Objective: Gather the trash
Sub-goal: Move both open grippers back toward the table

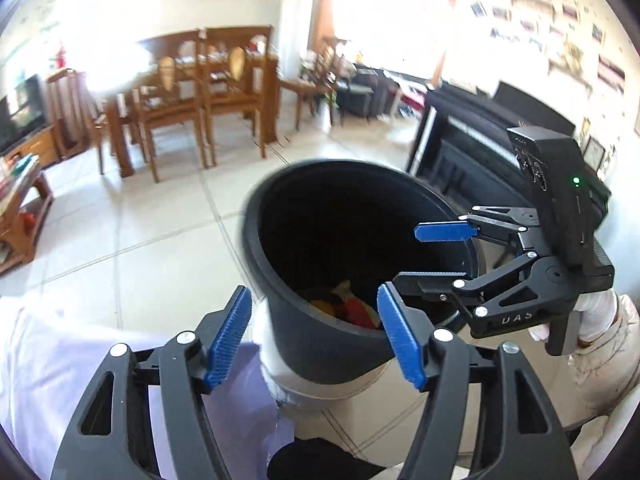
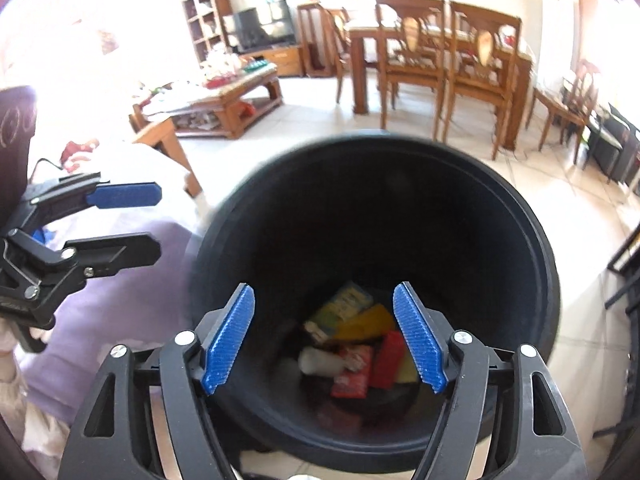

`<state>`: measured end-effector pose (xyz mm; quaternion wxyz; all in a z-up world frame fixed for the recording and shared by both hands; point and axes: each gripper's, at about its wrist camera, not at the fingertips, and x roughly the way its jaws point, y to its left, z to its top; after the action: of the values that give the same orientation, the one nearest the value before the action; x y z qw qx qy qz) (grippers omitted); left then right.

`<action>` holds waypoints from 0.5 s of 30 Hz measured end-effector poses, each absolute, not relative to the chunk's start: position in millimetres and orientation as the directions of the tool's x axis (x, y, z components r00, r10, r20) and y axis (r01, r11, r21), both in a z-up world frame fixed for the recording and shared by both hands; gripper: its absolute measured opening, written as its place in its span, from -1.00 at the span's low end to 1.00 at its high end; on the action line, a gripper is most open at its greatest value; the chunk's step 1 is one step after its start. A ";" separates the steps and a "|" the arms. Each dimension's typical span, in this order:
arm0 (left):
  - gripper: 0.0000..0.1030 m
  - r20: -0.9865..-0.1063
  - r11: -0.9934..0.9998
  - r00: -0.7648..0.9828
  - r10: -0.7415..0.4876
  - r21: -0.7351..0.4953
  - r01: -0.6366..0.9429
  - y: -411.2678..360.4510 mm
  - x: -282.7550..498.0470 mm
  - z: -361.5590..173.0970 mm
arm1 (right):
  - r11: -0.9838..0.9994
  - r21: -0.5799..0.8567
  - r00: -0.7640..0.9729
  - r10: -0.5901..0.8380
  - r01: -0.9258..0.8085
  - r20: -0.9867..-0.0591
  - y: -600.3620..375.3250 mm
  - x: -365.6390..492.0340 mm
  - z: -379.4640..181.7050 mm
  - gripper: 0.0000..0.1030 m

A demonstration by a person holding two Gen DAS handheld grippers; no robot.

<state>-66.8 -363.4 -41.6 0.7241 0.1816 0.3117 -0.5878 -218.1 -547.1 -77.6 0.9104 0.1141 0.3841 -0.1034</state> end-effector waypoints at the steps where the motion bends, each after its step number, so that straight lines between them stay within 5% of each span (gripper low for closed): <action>1: 0.28 -0.657 0.259 0.128 -0.743 -0.107 0.960 -351.2 -63.9 -39.4 | 0.959 0.129 0.692 -0.087 0.254 -0.717 -536.9 -213.5 -72.8 0.49; 15: 0.35 -0.607 0.638 0.467 -0.643 -0.088 0.765 -131.7 -16.1 -25.4 | 0.987 0.122 0.687 0.163 -0.109 -0.709 -349.7 -90.4 -45.7 0.54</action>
<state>-16.1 -131.7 -25.4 0.8507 0.0982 0.3090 -0.4137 -90.4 -349.7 -45.7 0.9176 0.0349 0.3889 0.0740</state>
